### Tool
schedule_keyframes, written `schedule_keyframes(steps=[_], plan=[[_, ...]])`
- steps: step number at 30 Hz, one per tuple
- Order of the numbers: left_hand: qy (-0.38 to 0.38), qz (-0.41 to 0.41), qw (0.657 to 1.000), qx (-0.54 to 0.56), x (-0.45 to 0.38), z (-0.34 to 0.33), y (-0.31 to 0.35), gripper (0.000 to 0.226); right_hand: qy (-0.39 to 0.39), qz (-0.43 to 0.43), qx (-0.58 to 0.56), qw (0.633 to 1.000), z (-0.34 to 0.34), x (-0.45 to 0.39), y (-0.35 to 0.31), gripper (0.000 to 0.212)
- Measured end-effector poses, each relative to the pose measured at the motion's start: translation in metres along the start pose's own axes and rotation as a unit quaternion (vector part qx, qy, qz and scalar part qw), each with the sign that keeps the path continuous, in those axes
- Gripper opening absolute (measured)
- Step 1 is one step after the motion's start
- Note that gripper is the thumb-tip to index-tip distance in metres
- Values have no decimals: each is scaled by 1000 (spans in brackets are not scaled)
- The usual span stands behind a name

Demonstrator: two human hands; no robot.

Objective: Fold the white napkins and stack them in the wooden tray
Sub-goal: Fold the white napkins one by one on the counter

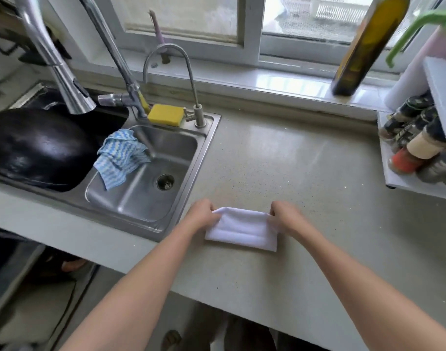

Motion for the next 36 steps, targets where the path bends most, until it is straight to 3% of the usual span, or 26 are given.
schedule_keyframes(steps=[2, 6, 9, 11, 18, 22, 27, 36], plan=[[60, 0, 991, 122, 18, 20, -25, 29, 40, 36, -124, 991, 10, 8, -27, 23], [226, 44, 911, 343, 73, 69, -111, 29, 86, 154, -367, 913, 26, 33, -132, 18], [363, 83, 867, 331, 131, 102, -193, 8, 68, 203, -459, 862, 12, 56, -234, 24], [440, 115, 838, 302, 180, 114, -257, 15, 26, 233, -480, 845, -10, 77, -308, 18], [594, 203, 737, 250, 401, 111, -488, 7, -141, 368, -348, 850, -138, 213, -571, 10], [620, 286, 688, 245, 508, 92, -587, 4, -136, 456, -224, 850, -212, 301, -679, 11], [634, 356, 620, 294, 592, 65, -686, 1, -109, 574, -71, 808, -291, 373, -788, 7], [638, 478, 526, 296, 688, 53, -833, 11, -191, 624, -3, 758, -417, 454, -964, 9]])
Point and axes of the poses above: each hand's wrist, its own x-axis away from the middle knuckle, its own z-axis out of the back of the hand, y = z × x, the point moved 2 cm from there along -x, towards the middle knuckle, and after that the axes turned 1 degree about -y, right-handed, at the moved point
